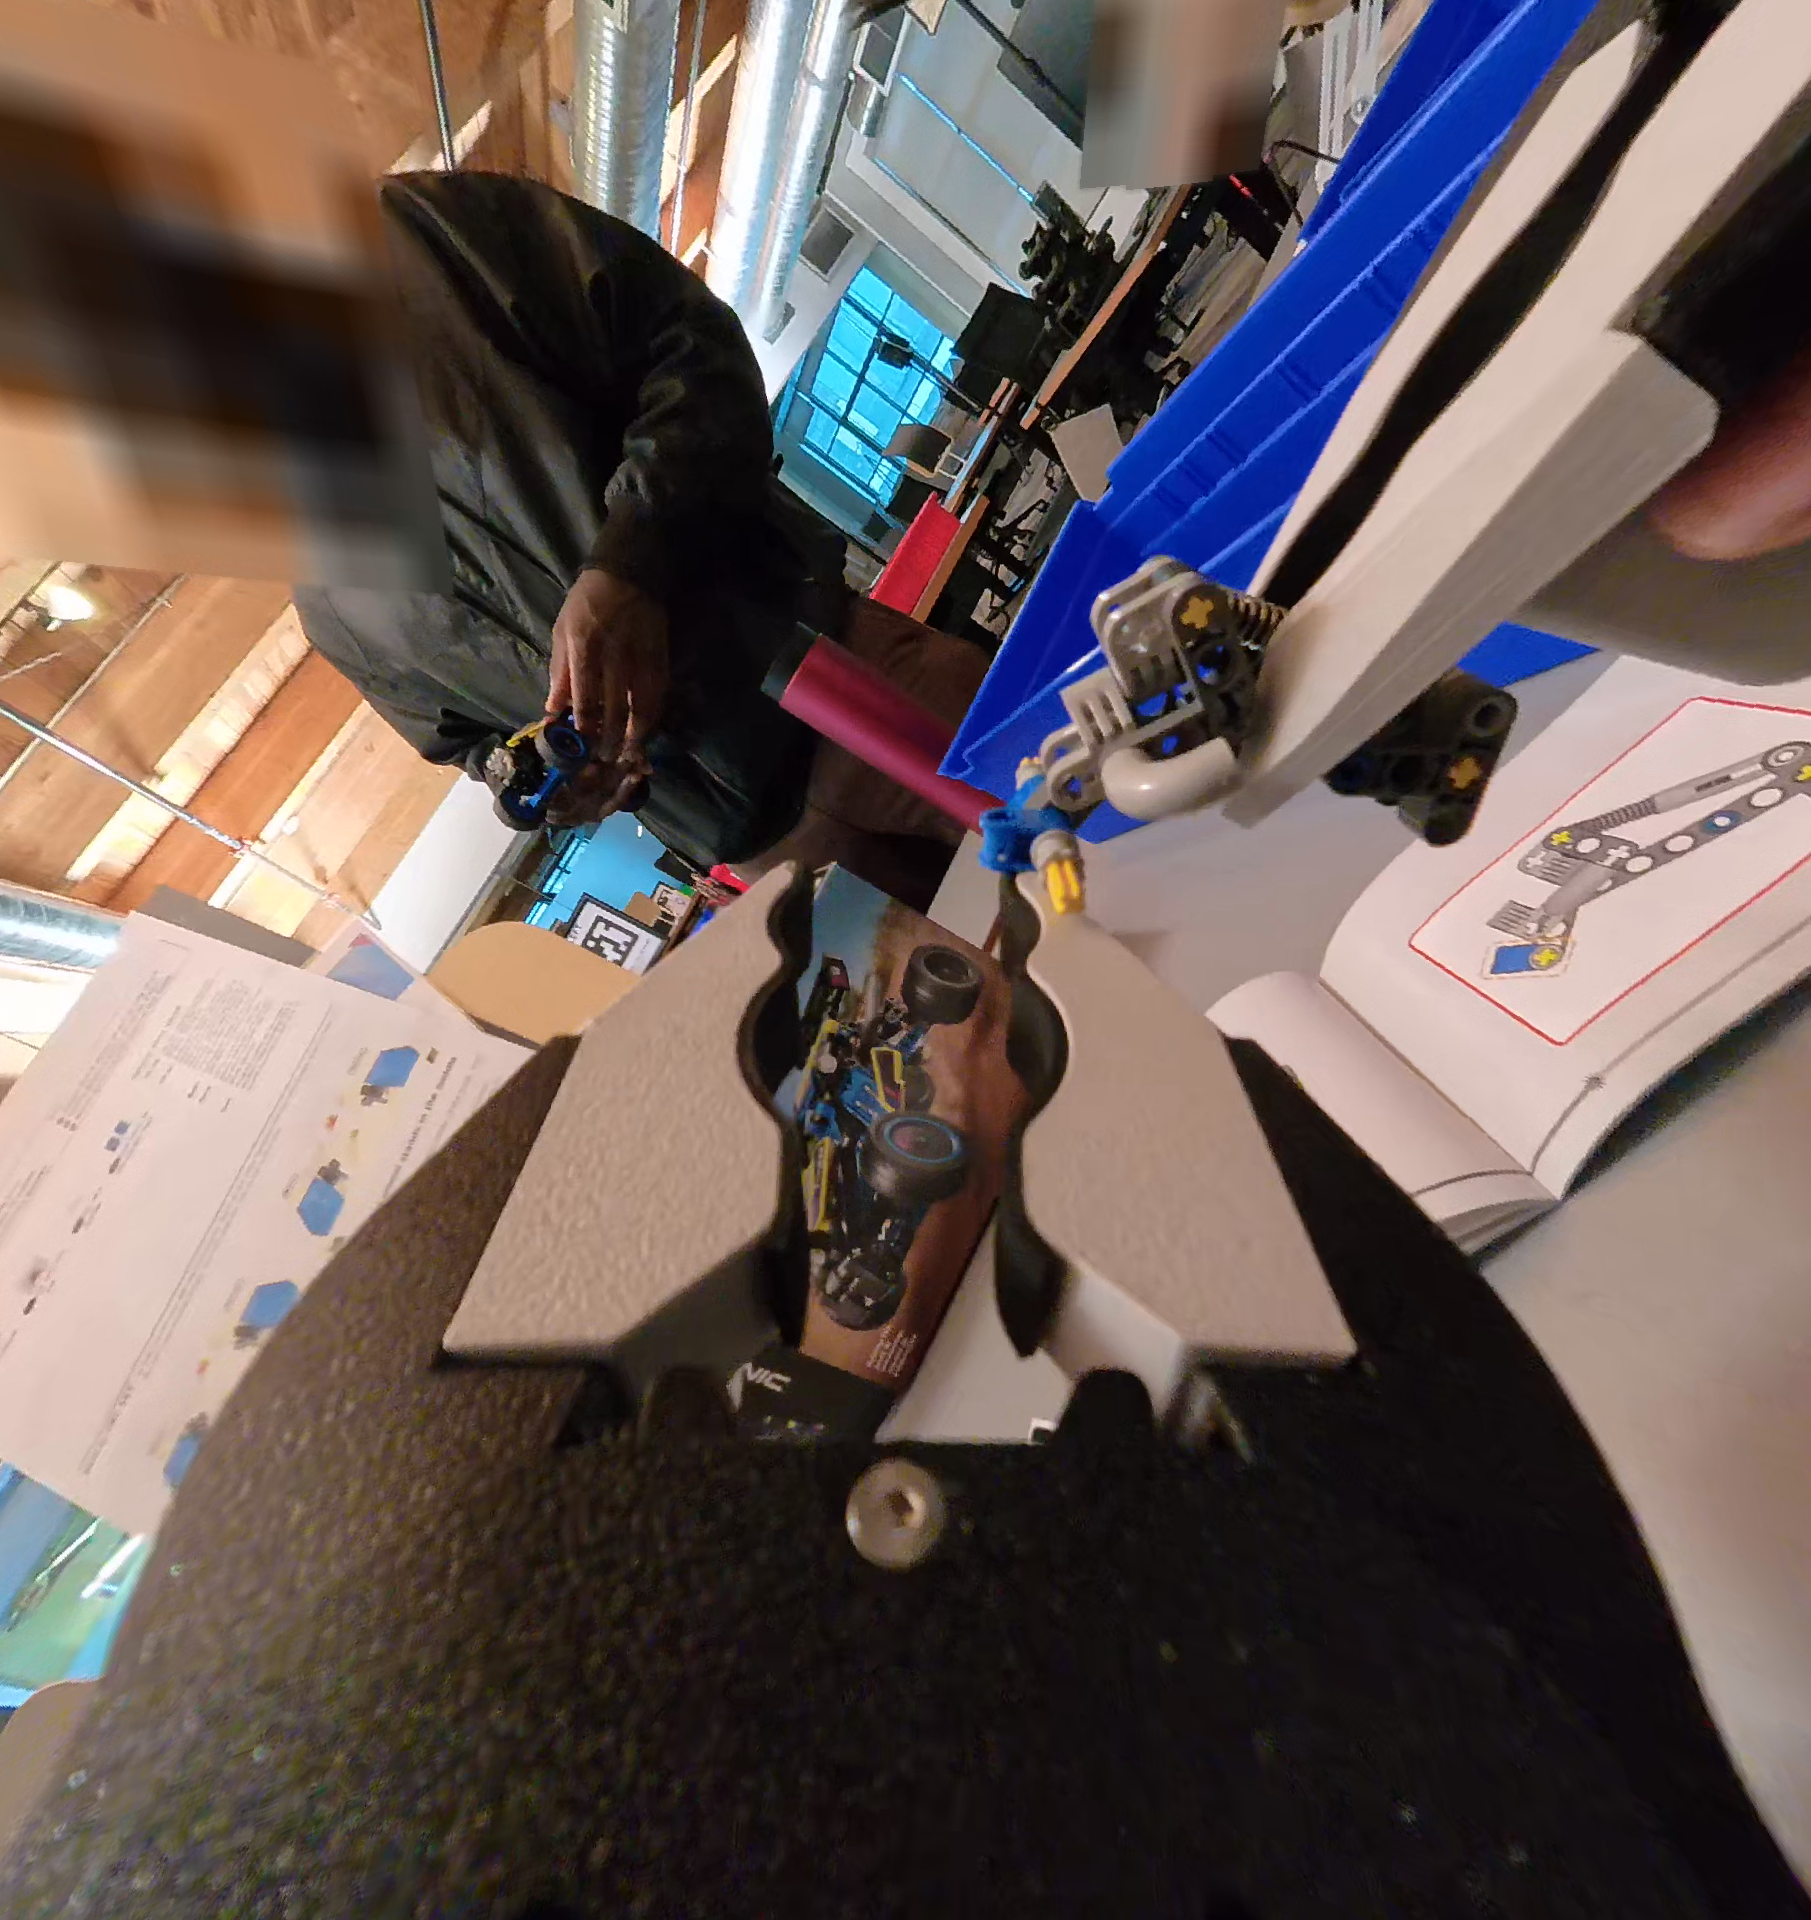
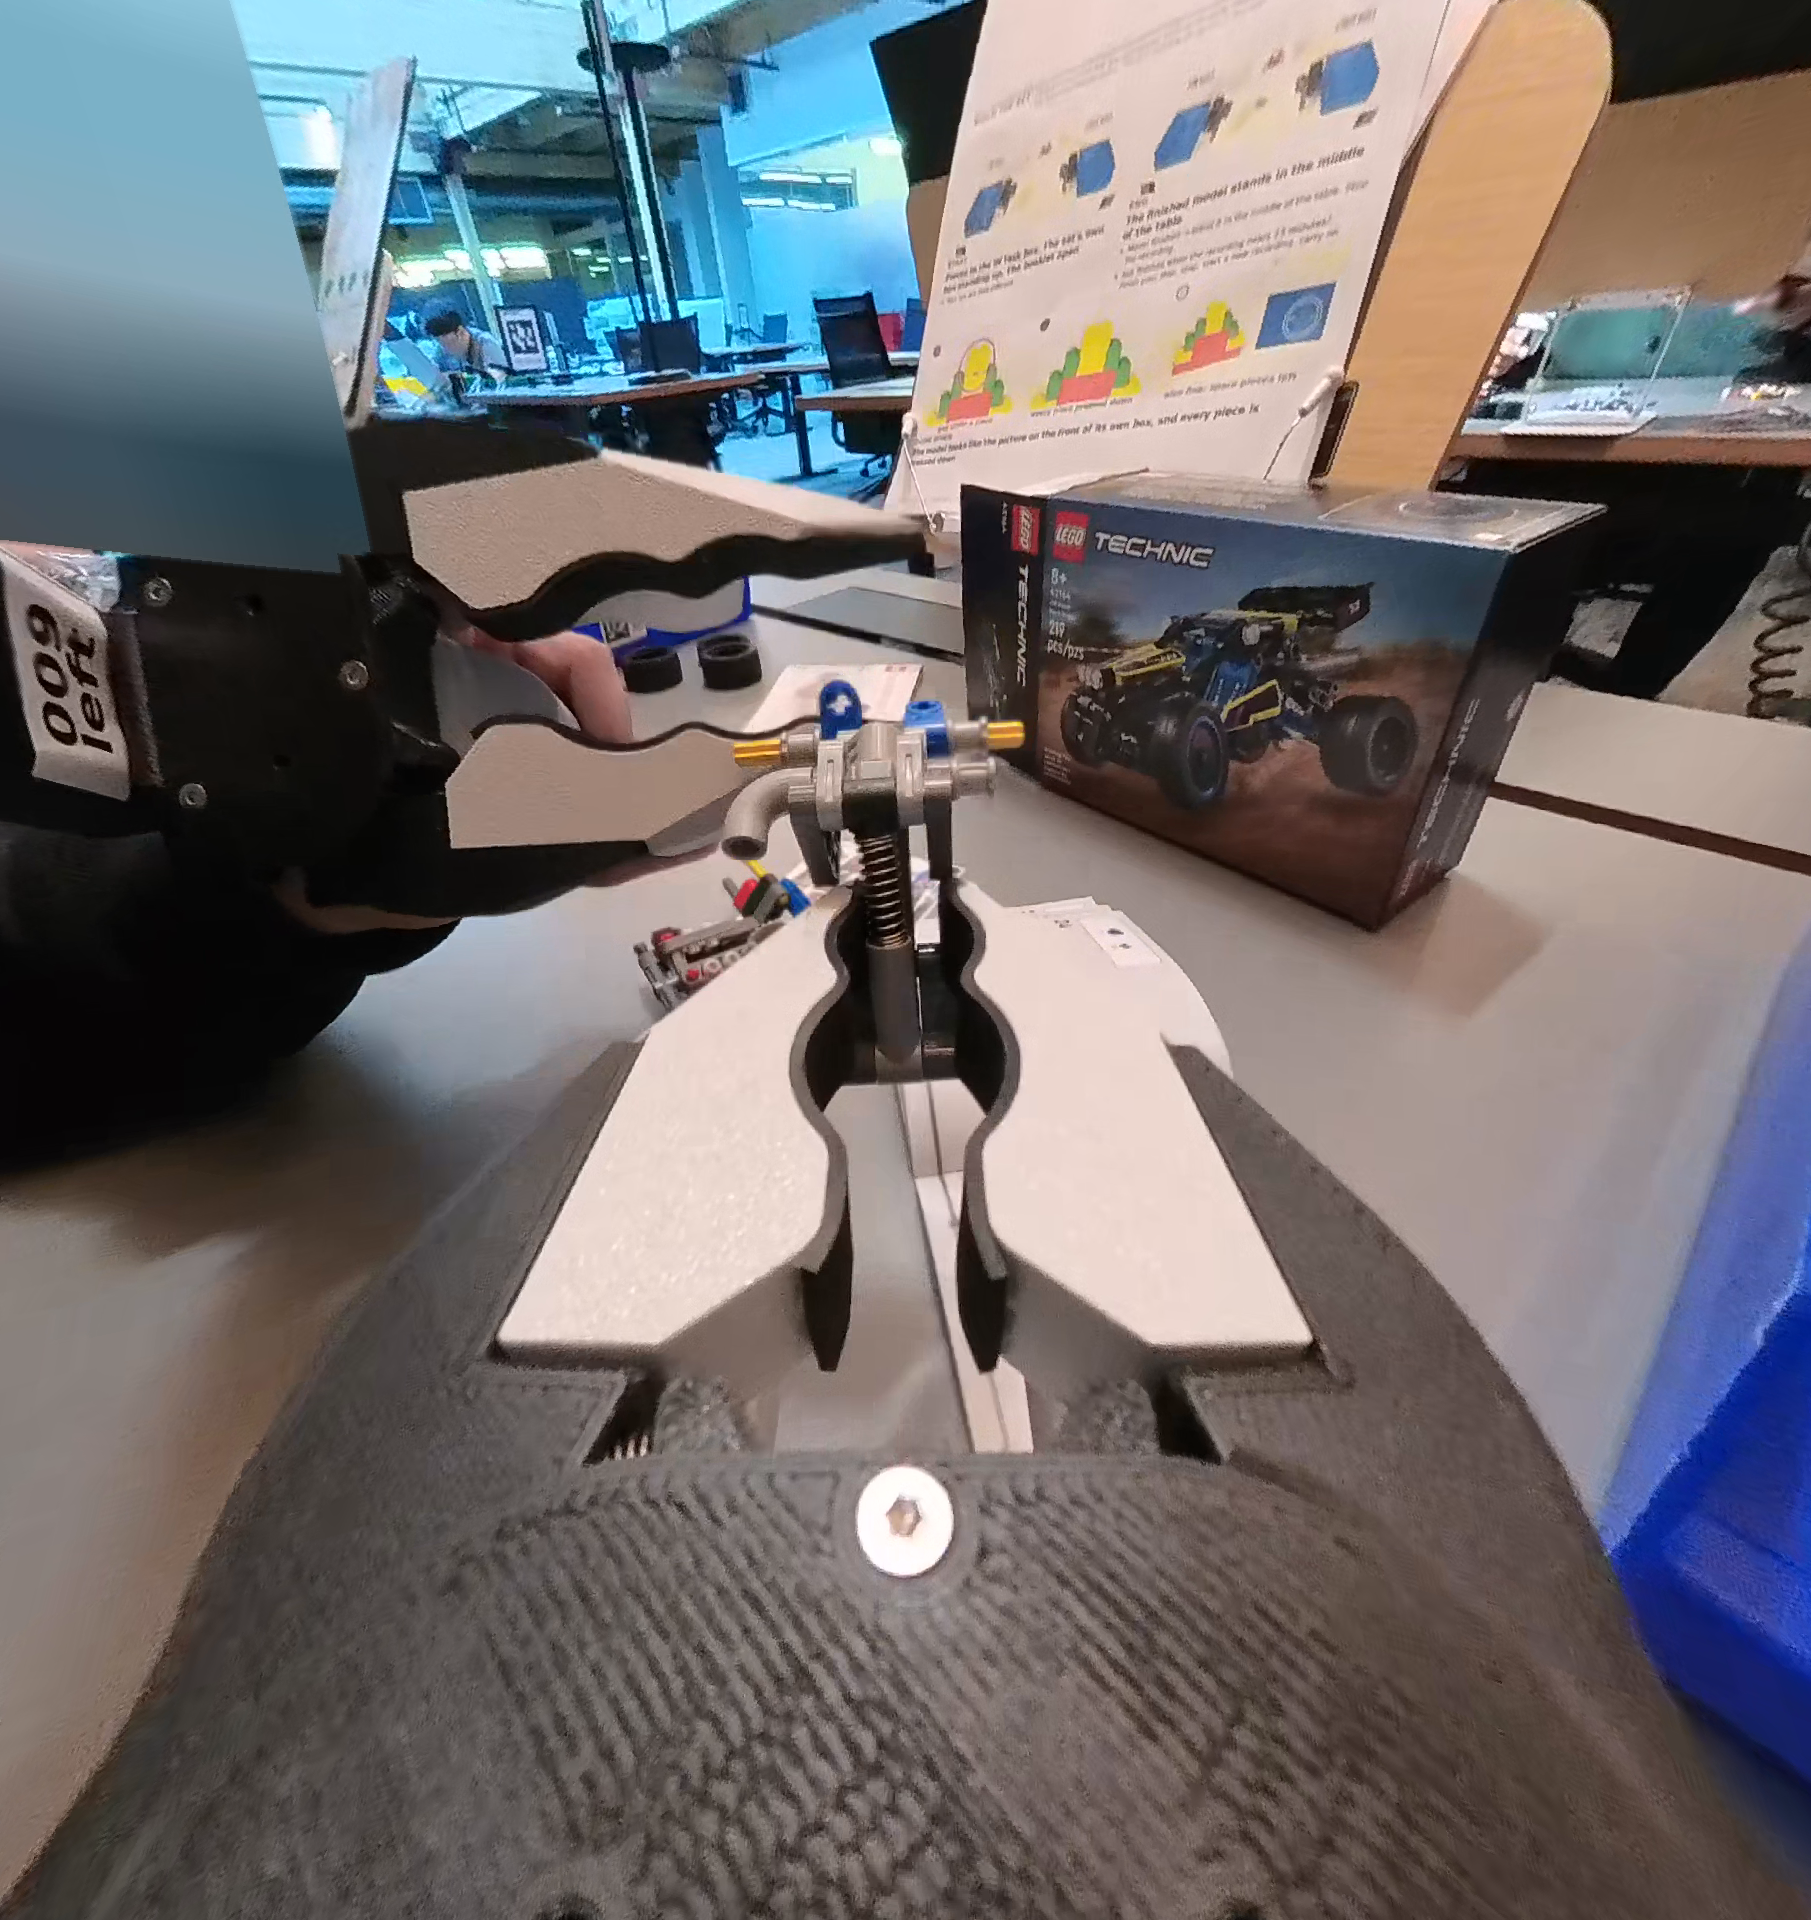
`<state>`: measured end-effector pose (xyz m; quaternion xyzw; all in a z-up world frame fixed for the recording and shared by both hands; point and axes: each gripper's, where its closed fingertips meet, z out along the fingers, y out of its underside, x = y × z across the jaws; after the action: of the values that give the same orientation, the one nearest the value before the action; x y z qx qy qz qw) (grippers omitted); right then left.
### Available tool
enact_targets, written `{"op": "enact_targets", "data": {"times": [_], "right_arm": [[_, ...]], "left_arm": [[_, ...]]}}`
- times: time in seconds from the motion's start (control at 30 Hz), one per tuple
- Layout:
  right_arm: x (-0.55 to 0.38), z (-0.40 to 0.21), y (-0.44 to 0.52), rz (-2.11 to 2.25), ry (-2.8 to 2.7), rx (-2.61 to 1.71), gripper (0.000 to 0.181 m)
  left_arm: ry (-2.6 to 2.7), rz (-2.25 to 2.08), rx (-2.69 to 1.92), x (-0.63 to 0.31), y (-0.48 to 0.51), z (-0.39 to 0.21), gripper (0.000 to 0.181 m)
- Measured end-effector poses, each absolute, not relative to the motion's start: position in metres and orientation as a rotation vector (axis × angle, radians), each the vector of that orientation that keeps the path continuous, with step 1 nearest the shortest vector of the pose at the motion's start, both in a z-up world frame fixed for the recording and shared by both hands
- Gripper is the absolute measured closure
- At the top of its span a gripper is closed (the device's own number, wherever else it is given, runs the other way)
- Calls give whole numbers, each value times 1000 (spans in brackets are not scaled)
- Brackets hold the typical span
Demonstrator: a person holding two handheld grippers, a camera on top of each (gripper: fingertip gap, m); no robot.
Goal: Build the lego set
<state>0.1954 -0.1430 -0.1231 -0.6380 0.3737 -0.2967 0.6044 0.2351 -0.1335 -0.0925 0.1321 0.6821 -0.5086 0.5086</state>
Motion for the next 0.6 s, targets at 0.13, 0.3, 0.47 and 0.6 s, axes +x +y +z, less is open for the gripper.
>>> {"op": "enact_targets", "data": {"times": [0.13,0.3,0.47,0.6], "right_arm": [[195,-127,-144,-664,890,-1493,171],[195,-130,-145,-656,910,-1514,171],[195,-131,-145,-663,917,-1532,171],[195,-135,-146,-690,920,-1580,171]], "left_arm": [[1652,-1214,322,236,-135,-97,148],[1682,-1225,321,236,-137,-104,150],[1711,-1233,319,235,-138,-108,148],[1714,-1216,317,238,-138,-110,145]]}}
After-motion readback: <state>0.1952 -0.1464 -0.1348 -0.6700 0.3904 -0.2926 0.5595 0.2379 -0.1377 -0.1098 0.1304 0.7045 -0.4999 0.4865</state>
